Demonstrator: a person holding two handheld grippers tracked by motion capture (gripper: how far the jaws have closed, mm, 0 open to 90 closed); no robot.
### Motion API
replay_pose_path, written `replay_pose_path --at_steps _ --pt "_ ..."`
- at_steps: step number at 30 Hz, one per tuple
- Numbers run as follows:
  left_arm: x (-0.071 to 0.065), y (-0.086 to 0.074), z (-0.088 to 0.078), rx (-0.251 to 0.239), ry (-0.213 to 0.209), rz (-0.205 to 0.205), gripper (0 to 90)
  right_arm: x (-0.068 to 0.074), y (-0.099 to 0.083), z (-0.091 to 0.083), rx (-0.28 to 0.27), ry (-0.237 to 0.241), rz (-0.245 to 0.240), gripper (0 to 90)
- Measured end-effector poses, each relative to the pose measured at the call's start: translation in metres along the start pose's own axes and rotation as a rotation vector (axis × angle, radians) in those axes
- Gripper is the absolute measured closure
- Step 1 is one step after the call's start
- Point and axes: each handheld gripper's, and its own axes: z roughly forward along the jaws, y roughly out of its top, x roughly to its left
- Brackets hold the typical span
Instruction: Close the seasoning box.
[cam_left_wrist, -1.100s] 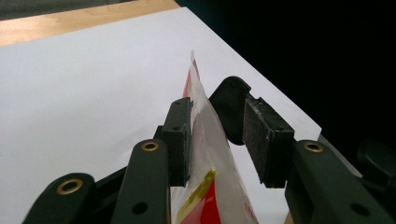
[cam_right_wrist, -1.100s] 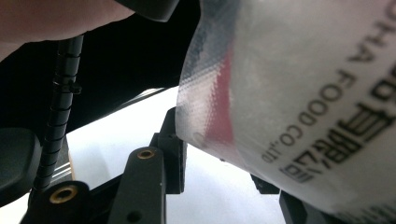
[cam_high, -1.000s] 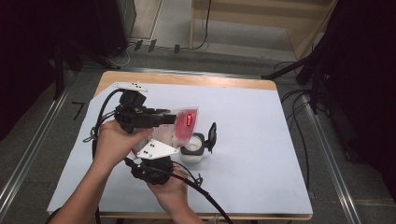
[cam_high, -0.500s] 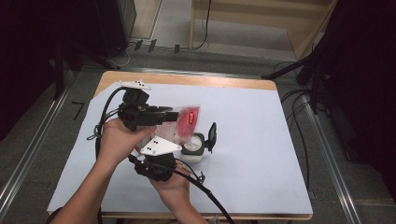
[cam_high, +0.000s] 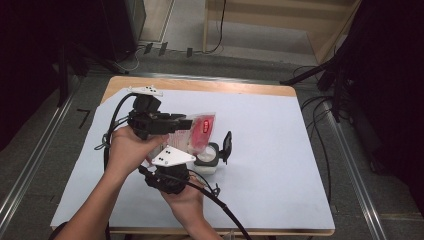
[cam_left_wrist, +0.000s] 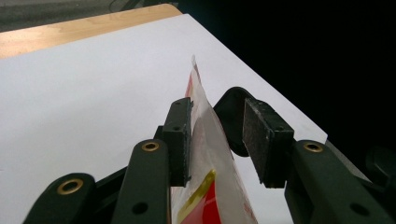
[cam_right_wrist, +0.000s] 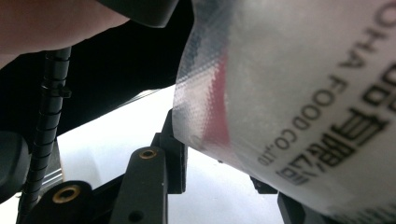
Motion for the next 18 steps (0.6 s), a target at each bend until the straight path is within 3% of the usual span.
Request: replay_pose_path --at_steps 18 --pt "0.0010 0.0015 -0.0055 0.001 0.013 0.000 62.9 0.0019 0.0041 0.0030 -0.003 0.031 0.003 64.2"
